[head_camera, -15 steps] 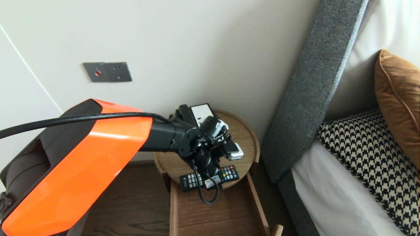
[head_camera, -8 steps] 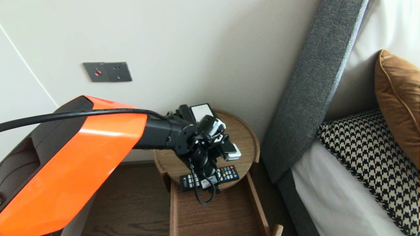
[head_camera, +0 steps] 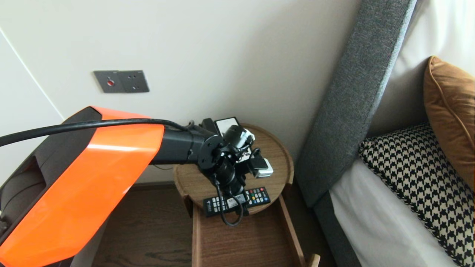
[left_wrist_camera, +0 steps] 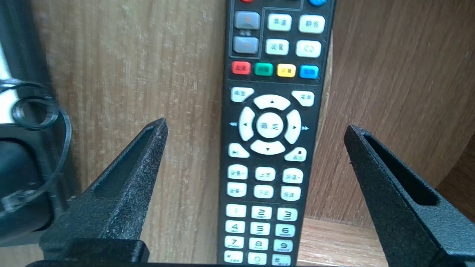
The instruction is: Put the remote controls on the table in the drawer one by one
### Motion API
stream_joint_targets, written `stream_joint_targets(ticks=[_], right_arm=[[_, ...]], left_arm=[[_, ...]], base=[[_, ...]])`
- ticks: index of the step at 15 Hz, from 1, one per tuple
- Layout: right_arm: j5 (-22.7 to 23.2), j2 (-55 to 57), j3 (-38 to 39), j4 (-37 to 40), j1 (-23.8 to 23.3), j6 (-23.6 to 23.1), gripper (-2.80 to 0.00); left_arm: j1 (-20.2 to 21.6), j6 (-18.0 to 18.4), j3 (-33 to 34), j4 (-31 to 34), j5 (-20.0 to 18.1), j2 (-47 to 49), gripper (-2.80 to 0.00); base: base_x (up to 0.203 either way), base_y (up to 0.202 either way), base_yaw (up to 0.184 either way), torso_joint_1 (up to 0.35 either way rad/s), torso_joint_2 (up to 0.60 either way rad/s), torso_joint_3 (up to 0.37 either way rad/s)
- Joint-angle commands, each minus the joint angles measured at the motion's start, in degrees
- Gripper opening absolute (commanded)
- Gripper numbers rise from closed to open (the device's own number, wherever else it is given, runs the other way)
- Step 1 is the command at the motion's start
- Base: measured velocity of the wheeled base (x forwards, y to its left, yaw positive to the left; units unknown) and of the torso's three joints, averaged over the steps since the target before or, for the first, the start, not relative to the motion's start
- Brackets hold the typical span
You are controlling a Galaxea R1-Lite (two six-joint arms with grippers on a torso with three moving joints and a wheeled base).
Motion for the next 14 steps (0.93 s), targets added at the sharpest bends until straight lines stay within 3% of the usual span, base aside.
stream_joint_targets(ticks=[1, 8, 9, 14], right_arm=[[0.01, -0.02, 0.0, 0.0, 0.0, 0.0, -2.8], [0.01, -0.02, 0.0, 0.0, 0.0, 0.0, -2.8], [0.01, -0.02, 0.0, 0.0, 0.0, 0.0, -2.8], [0.01, -0.02, 0.0, 0.0, 0.0, 0.0, -2.8]], left_arm=[[0.02, 0.16, 0.18, 0.33, -0.04, 0.31, 0.0], [-0.06, 0.23, 0.35, 0.36, -0.04, 0.92, 0.0], [-0.06, 0.16, 0.44, 0.27, -0.04, 1.19, -2.8], [-0.24, -0.01, 0.44, 0.17, -0.22, 1.54, -2.8]], base=[[0.0, 0.0, 0.0, 0.0, 0.0, 0.0], [0.0, 0.0, 0.0, 0.0, 0.0, 0.0], [0.0, 0.0, 0.0, 0.0, 0.0, 0.0], [0.0, 0.0, 0.0, 0.0, 0.0, 0.0]])
